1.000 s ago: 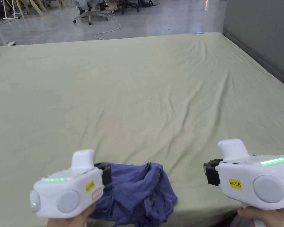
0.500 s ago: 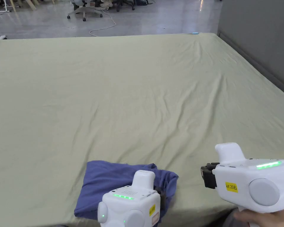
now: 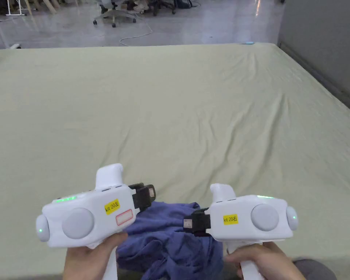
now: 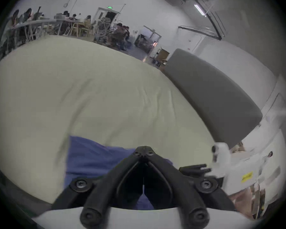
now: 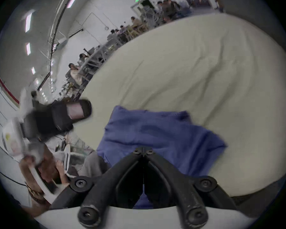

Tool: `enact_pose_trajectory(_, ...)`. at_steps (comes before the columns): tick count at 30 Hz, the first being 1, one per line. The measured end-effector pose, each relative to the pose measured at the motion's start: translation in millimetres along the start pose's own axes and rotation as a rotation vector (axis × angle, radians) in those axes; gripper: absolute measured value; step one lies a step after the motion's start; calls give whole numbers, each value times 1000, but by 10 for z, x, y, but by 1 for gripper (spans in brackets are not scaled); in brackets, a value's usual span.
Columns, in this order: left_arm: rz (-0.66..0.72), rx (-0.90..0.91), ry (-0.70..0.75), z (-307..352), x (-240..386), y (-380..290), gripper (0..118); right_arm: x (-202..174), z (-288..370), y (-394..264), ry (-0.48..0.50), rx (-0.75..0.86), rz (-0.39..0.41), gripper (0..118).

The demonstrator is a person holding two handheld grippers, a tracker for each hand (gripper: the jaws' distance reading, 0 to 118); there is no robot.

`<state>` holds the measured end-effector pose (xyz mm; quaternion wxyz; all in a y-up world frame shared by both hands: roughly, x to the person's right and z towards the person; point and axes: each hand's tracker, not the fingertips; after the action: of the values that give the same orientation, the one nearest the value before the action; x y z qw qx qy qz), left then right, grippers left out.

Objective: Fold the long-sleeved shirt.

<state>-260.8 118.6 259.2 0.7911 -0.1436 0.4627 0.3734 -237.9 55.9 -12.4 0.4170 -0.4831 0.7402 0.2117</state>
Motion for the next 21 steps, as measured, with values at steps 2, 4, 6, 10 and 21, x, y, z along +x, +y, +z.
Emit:
enact_pose_trajectory(2, -10, -45, 14, 41, -96, 124, 0, 34, -204, -29, -39, -48, 11, 0)
enact_pose_trajectory(4, 49, -59, -3, 61, -243, 191, 31, 110, -343, -34, -63, -71, 4, 0)
enact_pose_trajectory(6, 133, -97, -33, 65, -447, 214, 90, 182, -330, -25, -44, -50, -28, 0)
enact_pose_trajectory(10, 201, -165, -16, -51, -893, 157, 118, 185, -296, -19, -42, -53, -30, 0)
enact_pose_trajectory(21, 492, -358, -382, -708, -1615, -347, 118, 212, -297, -53, -28, -34, -55, 0)
